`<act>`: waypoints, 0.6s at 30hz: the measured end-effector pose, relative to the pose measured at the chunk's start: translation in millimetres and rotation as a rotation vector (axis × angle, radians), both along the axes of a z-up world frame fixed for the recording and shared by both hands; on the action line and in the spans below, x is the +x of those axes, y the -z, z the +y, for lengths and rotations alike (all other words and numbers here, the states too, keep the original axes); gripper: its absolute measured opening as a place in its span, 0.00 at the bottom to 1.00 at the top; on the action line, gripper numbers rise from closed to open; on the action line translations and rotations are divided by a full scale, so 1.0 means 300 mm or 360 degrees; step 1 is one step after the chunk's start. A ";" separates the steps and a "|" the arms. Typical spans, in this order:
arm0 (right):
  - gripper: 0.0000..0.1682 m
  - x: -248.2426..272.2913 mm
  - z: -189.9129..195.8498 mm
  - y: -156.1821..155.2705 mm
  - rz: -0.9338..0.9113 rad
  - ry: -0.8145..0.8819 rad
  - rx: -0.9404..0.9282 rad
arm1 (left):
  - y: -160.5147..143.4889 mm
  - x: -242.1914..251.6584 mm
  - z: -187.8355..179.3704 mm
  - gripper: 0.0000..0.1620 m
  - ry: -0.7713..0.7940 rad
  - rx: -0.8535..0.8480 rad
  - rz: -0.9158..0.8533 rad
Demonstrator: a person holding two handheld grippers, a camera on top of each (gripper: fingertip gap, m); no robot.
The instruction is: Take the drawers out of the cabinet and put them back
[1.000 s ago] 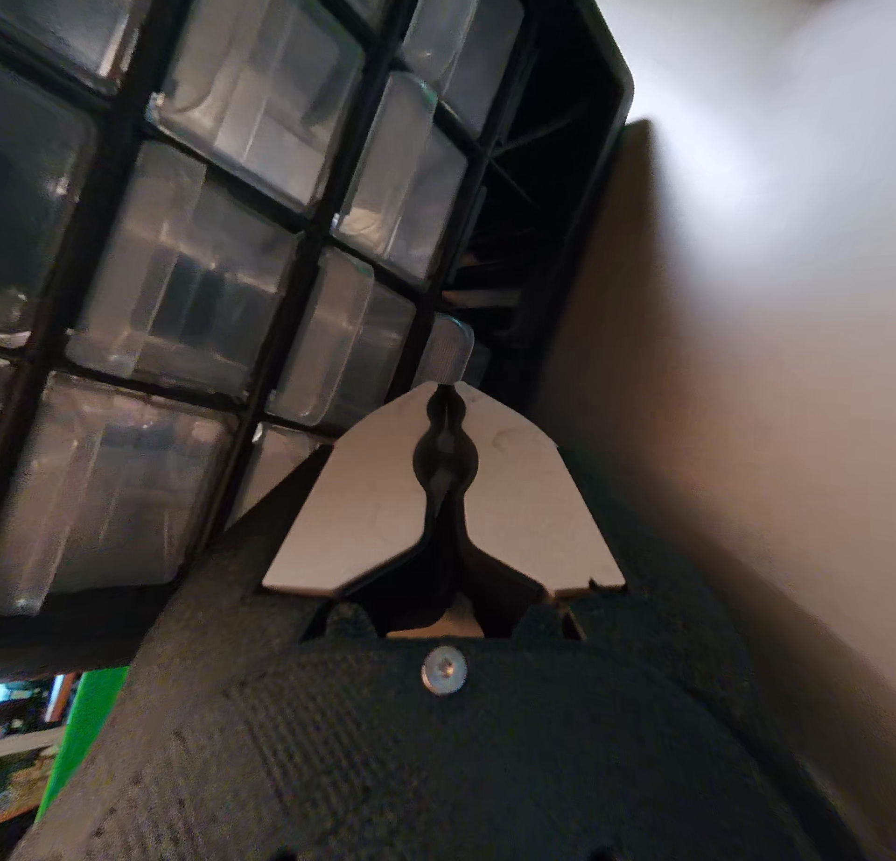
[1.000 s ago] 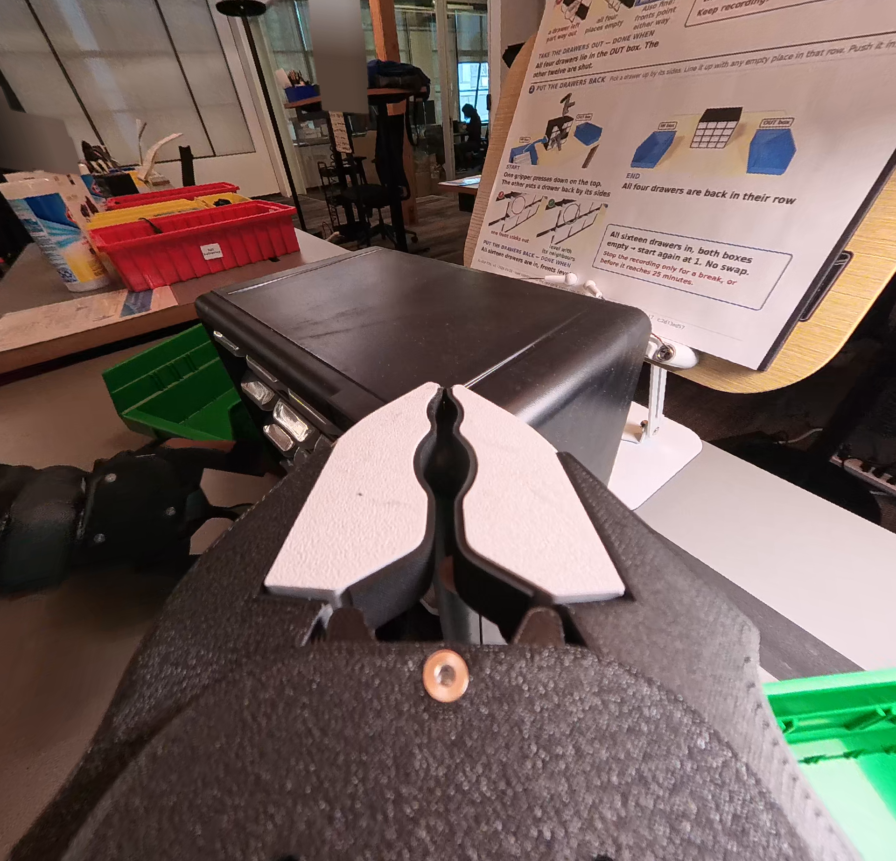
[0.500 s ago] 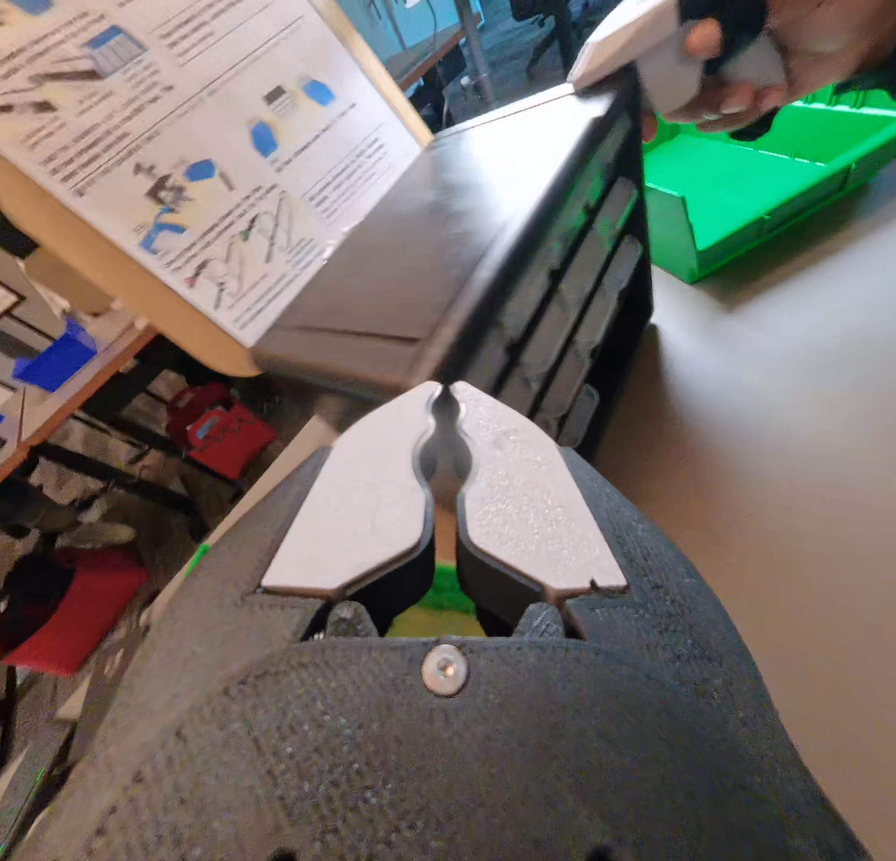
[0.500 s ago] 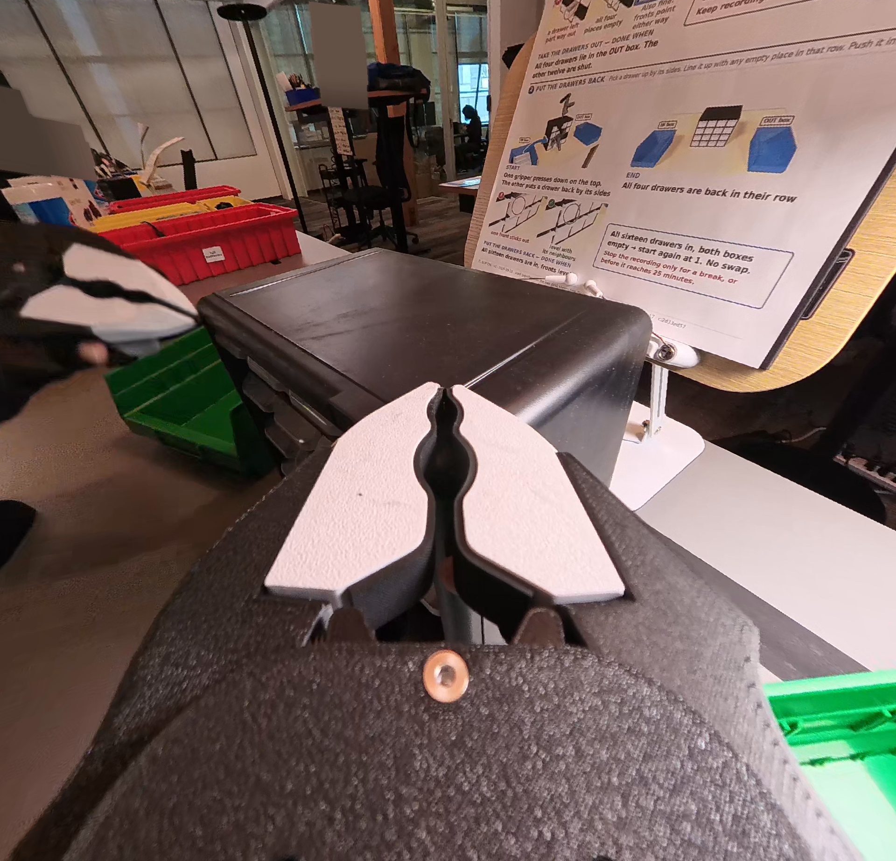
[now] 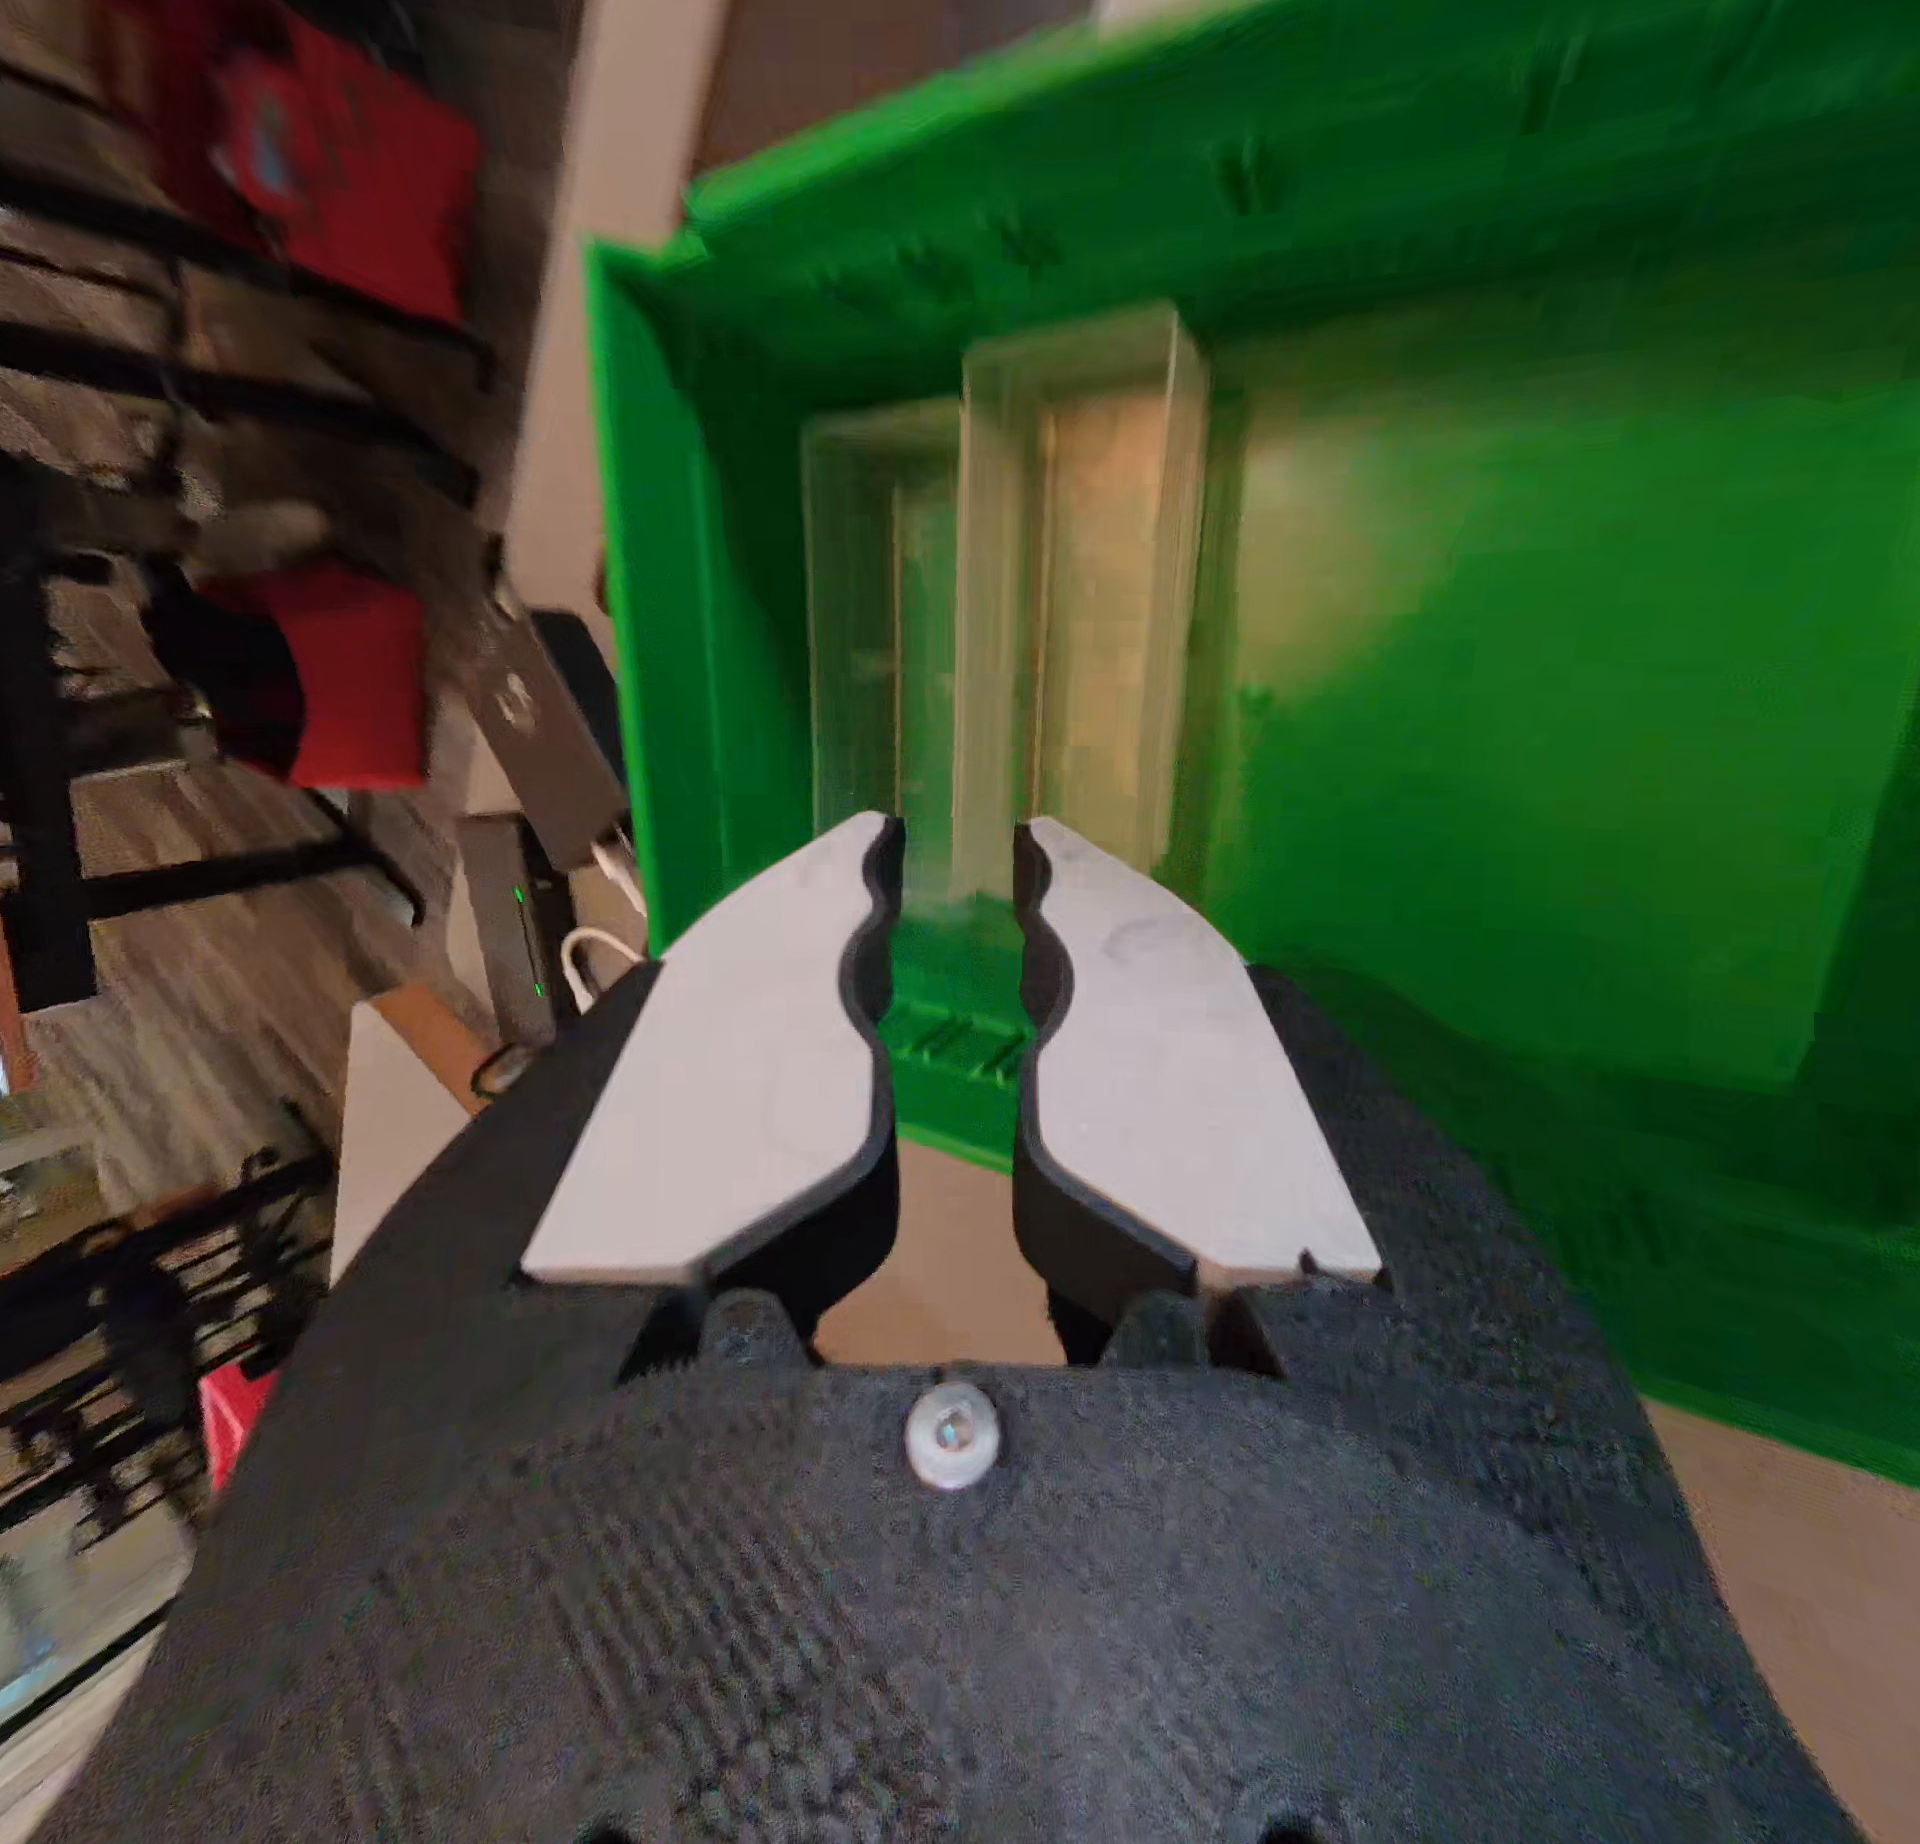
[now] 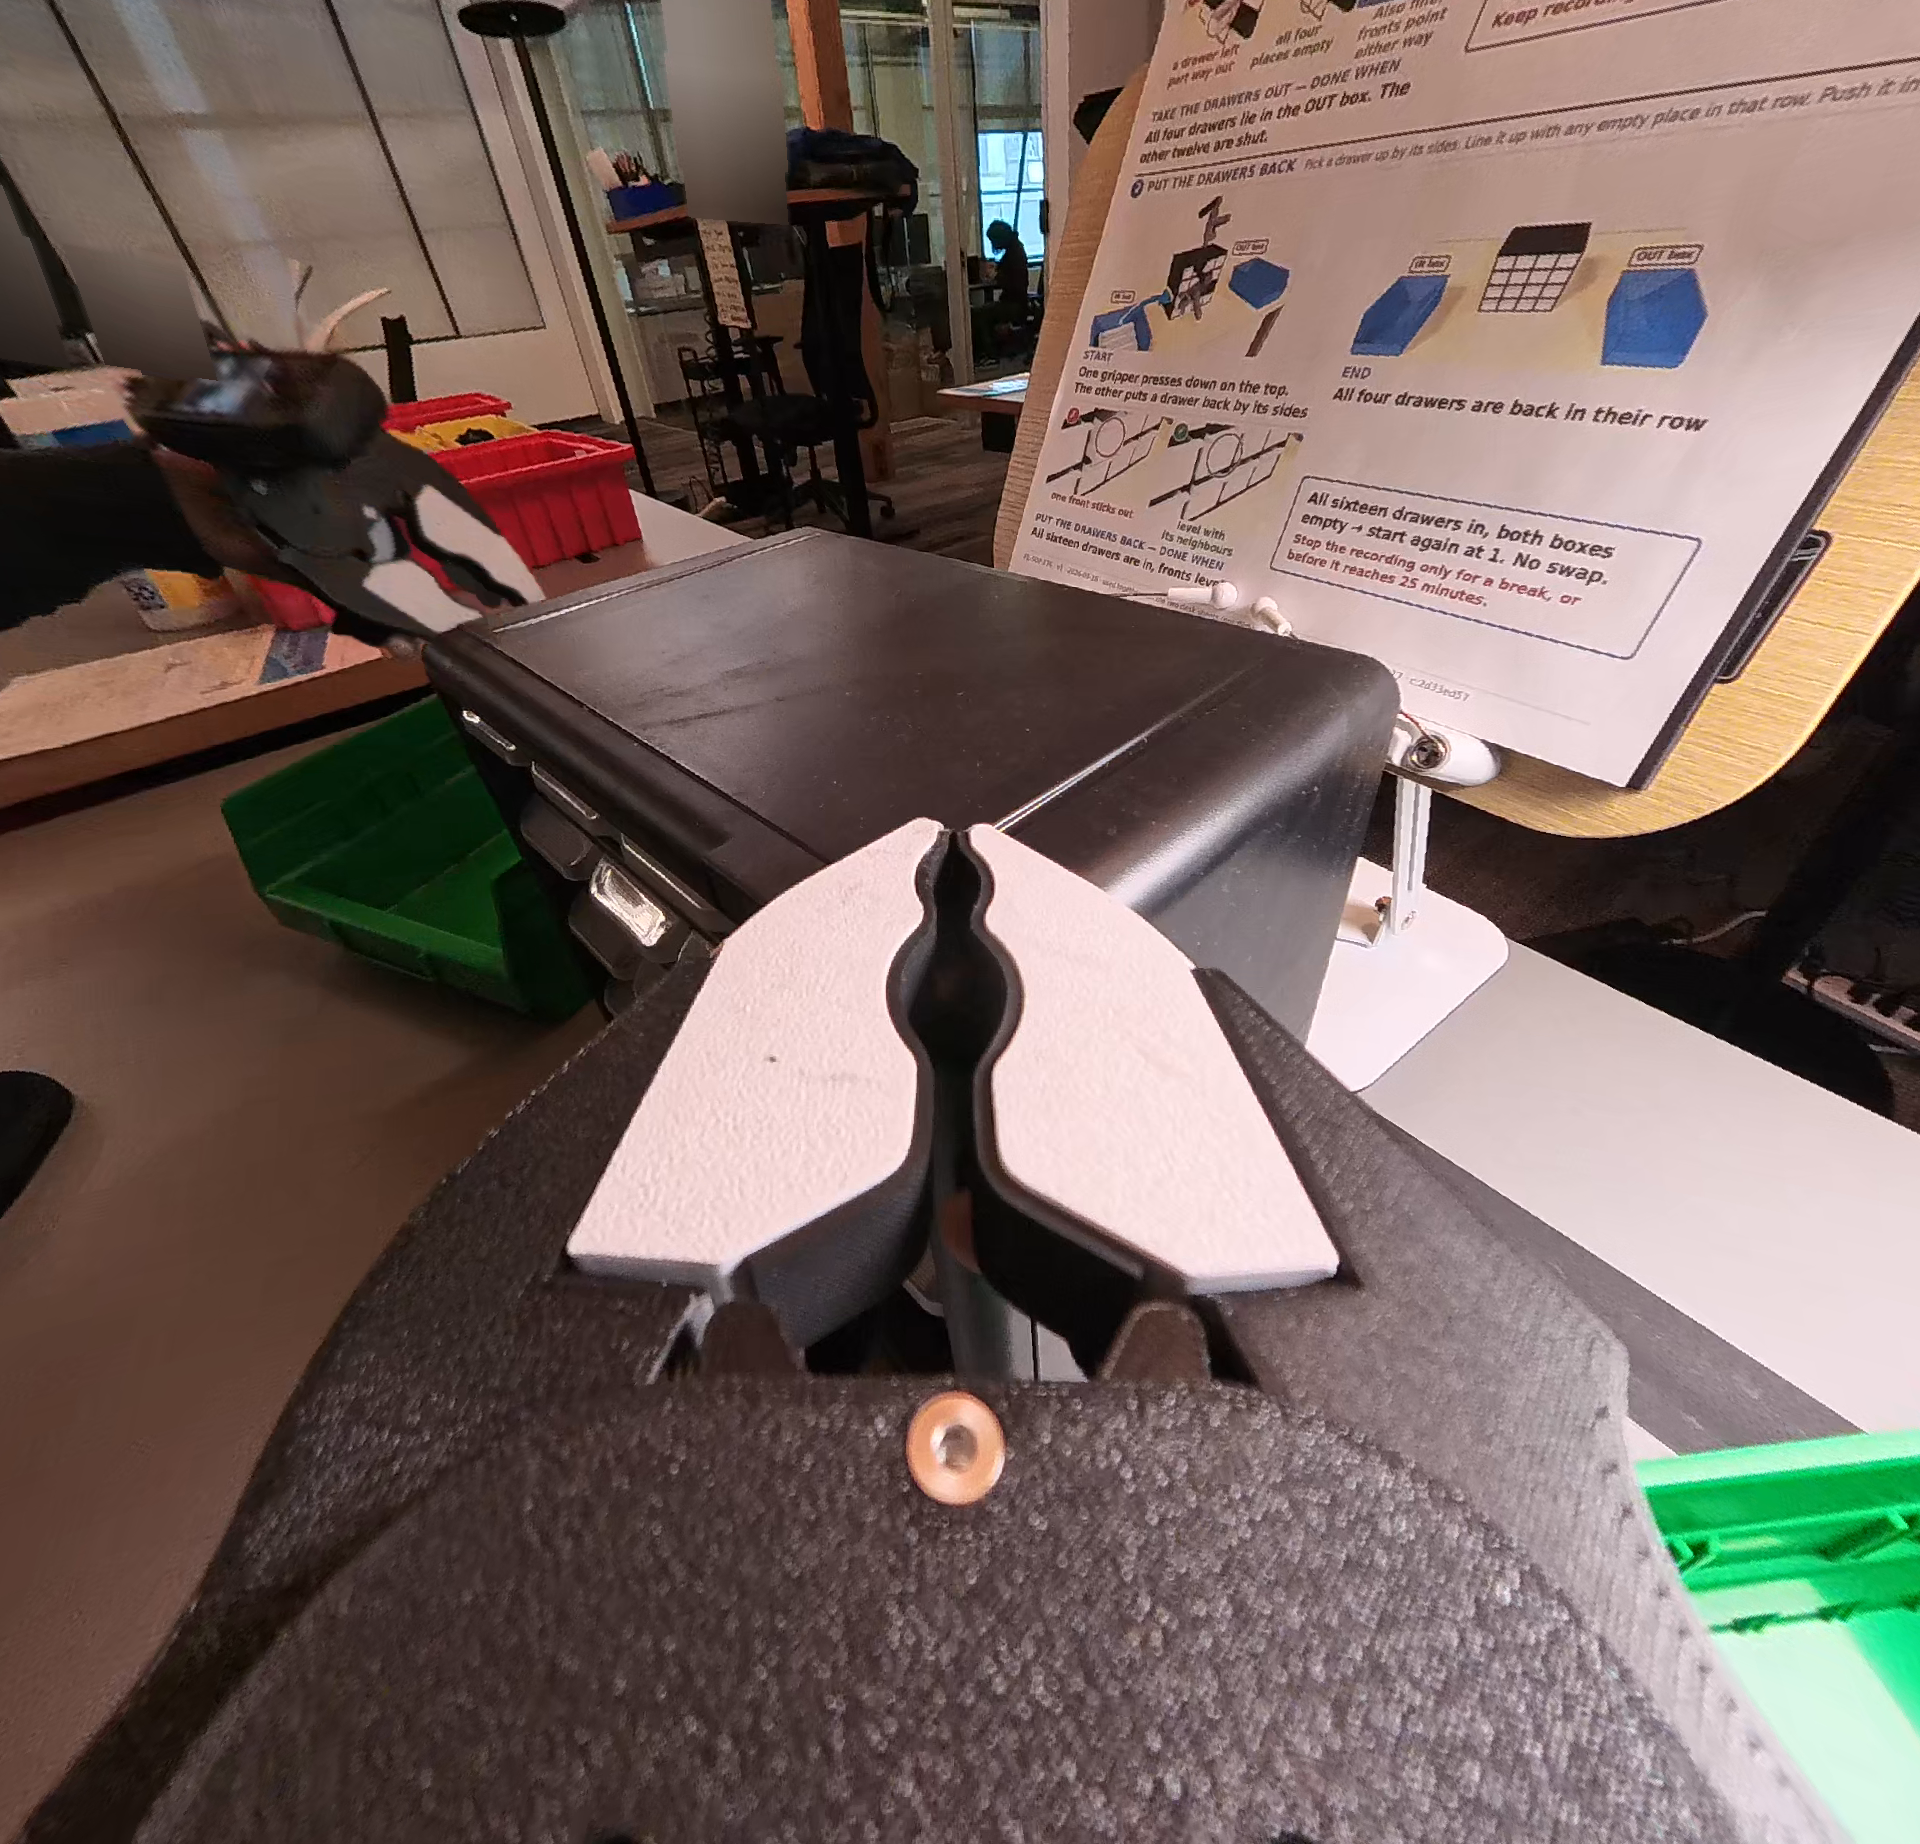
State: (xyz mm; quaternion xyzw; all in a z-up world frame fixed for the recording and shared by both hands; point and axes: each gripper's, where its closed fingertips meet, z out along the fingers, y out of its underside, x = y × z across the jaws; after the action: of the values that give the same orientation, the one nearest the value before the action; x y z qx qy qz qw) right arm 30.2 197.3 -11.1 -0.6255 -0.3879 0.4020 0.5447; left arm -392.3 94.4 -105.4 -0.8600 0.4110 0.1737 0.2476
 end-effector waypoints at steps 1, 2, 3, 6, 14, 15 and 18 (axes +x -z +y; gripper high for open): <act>0.00 0.000 0.000 0.000 0.0002 -0.0001 0.0000 | 0.038 -0.026 -0.008 0.13 0.0004 -0.0083 0.0064; 0.00 0.000 0.000 0.000 0.0003 -0.0003 0.0000 | 0.072 -0.048 -0.017 0.13 0.0015 -0.0162 0.0121; 0.00 0.000 0.000 0.000 0.0004 -0.0004 0.0000 | 0.105 -0.070 -0.026 0.14 0.0025 -0.0239 0.0183; 0.00 0.001 0.000 0.000 0.0010 -0.0010 0.0000 | 0.182 -0.130 -0.048 0.15 0.0064 -0.0437 0.0375; 0.00 0.001 -0.001 -0.001 0.0028 -0.0030 -0.0011 | 0.260 -0.174 -0.034 0.19 0.0426 -0.0699 0.0805; 0.00 0.001 -0.001 -0.002 0.0028 -0.0030 -0.0011 | 0.271 -0.182 -0.031 0.20 0.0485 -0.0726 0.0880; 0.00 0.001 -0.001 -0.002 0.0032 -0.0036 -0.0014 | 0.309 -0.190 -0.025 0.23 0.0640 -0.0798 0.1029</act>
State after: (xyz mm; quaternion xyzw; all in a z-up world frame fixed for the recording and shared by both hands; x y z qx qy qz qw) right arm 30.5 196.9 -10.5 -0.6193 -0.3877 0.4162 0.5412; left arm -449.2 86.9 -198.0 -0.6981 0.6554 0.2767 -0.0806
